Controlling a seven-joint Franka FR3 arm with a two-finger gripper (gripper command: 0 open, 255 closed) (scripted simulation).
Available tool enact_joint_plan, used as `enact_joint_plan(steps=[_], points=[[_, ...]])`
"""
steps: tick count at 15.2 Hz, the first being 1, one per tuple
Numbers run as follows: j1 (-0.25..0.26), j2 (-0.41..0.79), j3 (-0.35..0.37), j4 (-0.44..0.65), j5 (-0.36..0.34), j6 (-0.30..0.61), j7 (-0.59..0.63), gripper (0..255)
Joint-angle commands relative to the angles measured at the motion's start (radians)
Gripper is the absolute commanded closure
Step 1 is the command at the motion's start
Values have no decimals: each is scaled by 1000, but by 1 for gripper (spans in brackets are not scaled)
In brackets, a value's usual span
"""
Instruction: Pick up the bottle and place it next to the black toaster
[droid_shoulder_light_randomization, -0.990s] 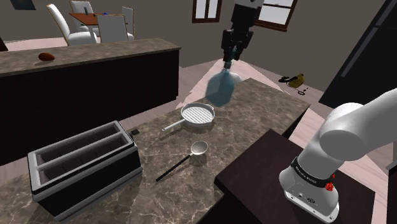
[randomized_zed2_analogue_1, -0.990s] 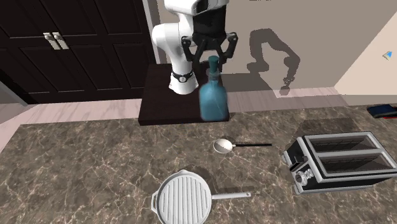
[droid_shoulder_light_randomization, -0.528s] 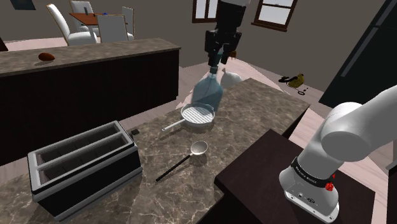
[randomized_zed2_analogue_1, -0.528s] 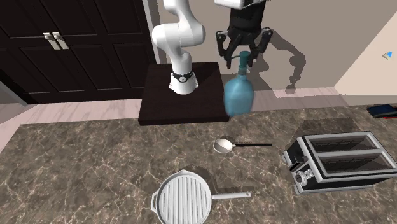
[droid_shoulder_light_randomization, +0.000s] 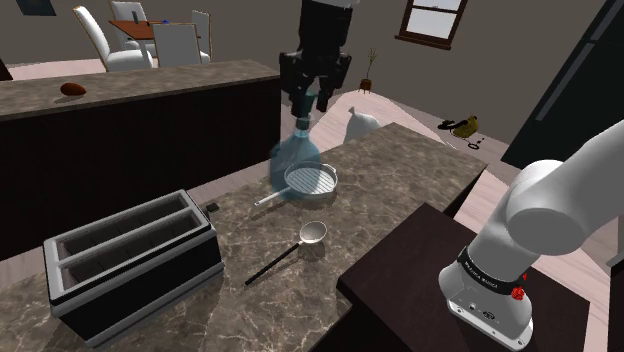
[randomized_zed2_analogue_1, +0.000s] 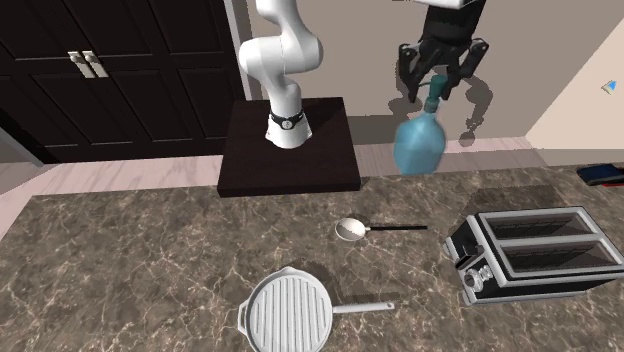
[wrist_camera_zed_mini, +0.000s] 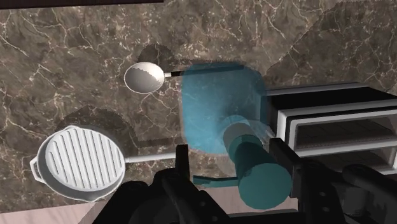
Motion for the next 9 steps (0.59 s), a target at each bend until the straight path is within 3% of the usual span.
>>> enact_joint_plan(steps=[1,9], points=[[10,43,46,44,-9,3,63,255],[59,273,219,265,-123,-5,313,255]])
